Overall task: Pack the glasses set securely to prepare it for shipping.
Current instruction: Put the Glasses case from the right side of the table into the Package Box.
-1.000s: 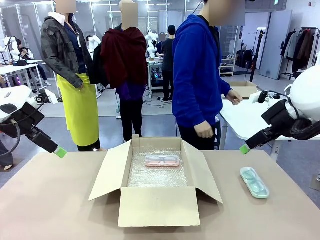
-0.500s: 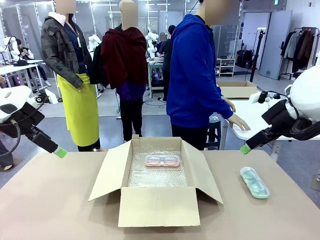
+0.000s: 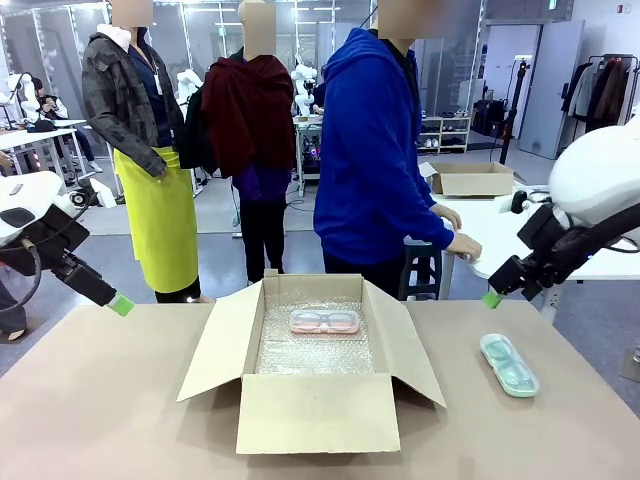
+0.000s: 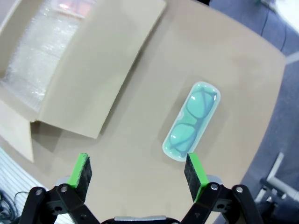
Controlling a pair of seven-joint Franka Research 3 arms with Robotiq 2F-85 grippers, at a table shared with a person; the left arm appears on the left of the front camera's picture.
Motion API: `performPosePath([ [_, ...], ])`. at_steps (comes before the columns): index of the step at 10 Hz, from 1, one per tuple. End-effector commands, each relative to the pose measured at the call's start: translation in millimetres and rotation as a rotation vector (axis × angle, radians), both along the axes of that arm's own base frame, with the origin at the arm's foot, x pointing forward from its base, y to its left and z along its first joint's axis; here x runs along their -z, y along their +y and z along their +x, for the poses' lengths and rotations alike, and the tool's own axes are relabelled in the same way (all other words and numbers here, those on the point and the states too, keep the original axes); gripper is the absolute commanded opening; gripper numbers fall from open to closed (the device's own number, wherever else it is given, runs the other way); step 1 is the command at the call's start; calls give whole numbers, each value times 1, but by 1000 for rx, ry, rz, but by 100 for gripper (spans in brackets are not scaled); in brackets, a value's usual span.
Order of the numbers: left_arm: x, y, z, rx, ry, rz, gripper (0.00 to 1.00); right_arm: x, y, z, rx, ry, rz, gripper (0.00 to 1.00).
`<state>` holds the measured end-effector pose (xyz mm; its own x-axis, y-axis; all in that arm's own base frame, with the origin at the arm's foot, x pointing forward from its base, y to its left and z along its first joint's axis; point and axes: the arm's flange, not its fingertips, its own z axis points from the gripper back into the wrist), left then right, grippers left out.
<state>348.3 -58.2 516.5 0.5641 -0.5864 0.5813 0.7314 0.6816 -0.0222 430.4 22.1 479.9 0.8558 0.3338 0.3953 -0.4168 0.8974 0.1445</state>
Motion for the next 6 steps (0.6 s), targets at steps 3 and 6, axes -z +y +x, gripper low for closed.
performPosePath([
  [3, -1, 1, 0, 8, -4, -13, 100, 62, -14, 43, 129, 148, -47, 100],
  [6, -1, 1, 0, 8, -4, -13, 100, 93, -29, 65, 159, 189, -90, 100],
])
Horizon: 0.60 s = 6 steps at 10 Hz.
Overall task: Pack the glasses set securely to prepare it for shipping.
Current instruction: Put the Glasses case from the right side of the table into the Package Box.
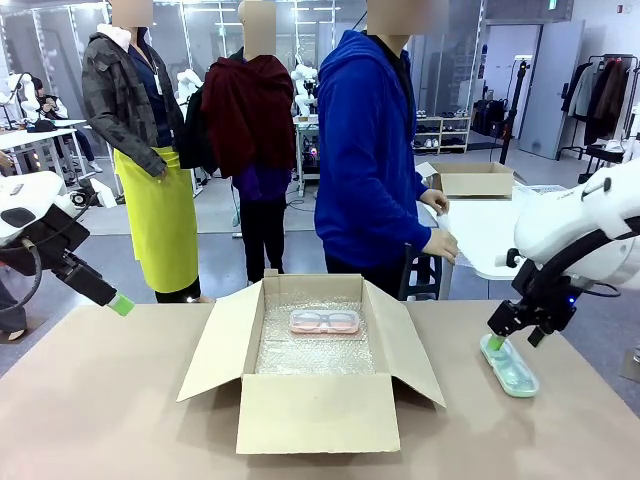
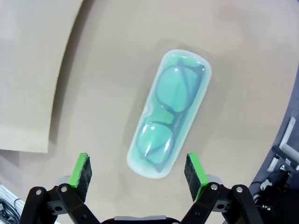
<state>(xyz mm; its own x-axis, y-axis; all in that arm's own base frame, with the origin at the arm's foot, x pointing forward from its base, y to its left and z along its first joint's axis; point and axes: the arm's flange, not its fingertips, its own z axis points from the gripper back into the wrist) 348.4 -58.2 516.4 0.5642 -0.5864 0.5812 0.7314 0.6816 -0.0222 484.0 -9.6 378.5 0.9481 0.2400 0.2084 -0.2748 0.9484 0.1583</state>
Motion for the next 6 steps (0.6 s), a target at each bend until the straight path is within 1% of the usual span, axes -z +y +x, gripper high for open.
performPosePath([
  [1, -1, 1, 0, 8, -5, -13, 100, 0, -2, 17, 50, 16, -45, 100],
  [3, -1, 1, 0, 8, -5, -13, 100, 24, -5, 29, 80, 36, -49, 100],
  [4, -1, 1, 0, 8, -5, -13, 100, 29, -7, 33, 92, 31, -63, 100],
  [6, -1, 1, 0, 8, -5, -13, 100, 39, -8, 38, 124, 49, -80, 100],
])
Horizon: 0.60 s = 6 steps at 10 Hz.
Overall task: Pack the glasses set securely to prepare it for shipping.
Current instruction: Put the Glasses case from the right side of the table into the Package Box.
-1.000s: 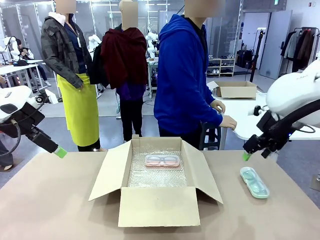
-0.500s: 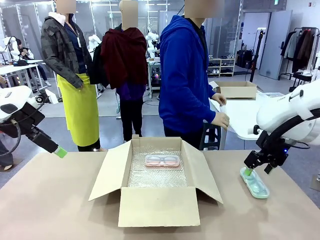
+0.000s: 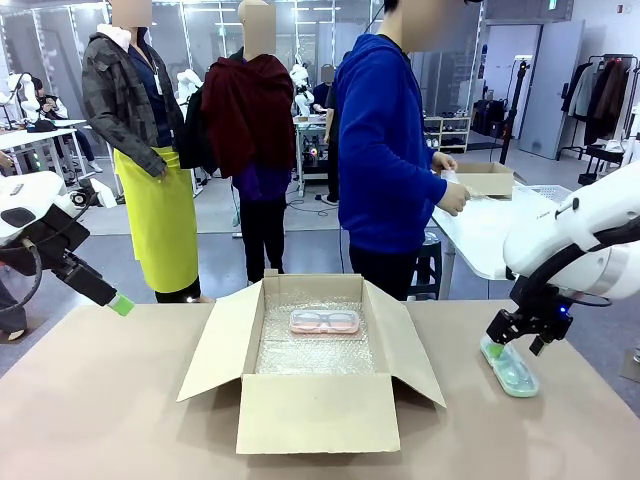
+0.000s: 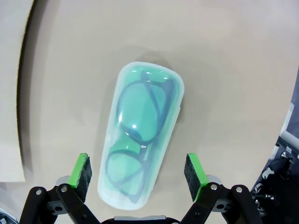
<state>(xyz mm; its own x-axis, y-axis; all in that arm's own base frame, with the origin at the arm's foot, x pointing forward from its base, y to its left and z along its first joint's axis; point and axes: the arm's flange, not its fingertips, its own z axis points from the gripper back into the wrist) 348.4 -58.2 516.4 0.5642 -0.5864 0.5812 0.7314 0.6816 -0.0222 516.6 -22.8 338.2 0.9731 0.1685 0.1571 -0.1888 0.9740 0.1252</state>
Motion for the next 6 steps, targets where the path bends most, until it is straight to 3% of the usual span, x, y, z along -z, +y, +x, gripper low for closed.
performPosePath([
  [1, -1, 1, 0, 8, -5, -13, 100, 4, 6, 8, 57, 12, -43, 100],
  [6, -1, 1, 0, 8, -5, -13, 100, 30, 18, 15, 104, 42, -34, 100],
])
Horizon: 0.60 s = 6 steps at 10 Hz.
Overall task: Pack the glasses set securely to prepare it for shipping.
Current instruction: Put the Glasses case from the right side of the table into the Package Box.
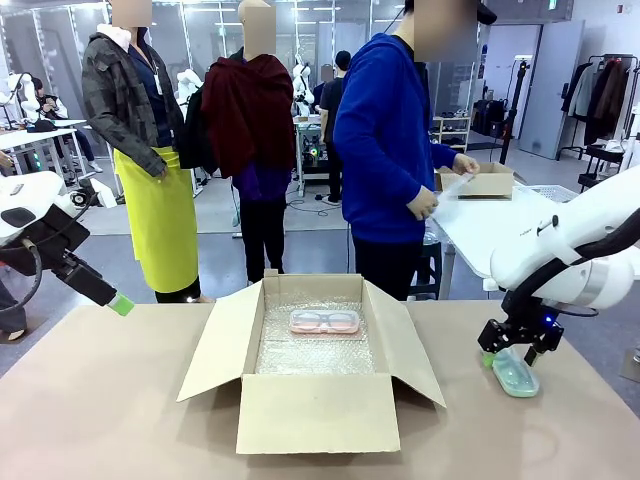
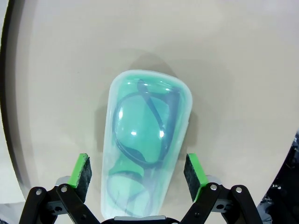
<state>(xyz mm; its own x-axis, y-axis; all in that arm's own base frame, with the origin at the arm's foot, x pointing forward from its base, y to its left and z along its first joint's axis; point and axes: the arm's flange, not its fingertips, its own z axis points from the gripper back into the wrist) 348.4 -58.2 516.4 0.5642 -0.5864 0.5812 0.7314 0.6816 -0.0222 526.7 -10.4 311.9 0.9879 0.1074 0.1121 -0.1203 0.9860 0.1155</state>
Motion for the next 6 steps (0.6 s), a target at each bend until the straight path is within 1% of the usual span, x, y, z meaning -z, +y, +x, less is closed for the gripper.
performPosePath([
  [1, -1, 1, 0, 8, -5, -13, 100, 7, 7, 4, 40, 8, -35, 100],
  [2, -1, 1, 0, 8, -5, -13, 100, 7, 8, 3, 35, 15, -35, 84],
  [3, -1, 1, 0, 8, -5, -13, 100, 7, 9, 2, 23, 22, -42, 80],
  [4, -1, 1, 0, 8, -5, -13, 100, 7, 10, 1, 24, 25, -43, 64],
  [5, -1, 1, 0, 8, -5, -13, 100, 7, 10, 1, 25, 30, -48, 60],
  [6, -1, 1, 0, 8, -5, -13, 100, 5, 12, 0, 12, 39, -51, 44],
])
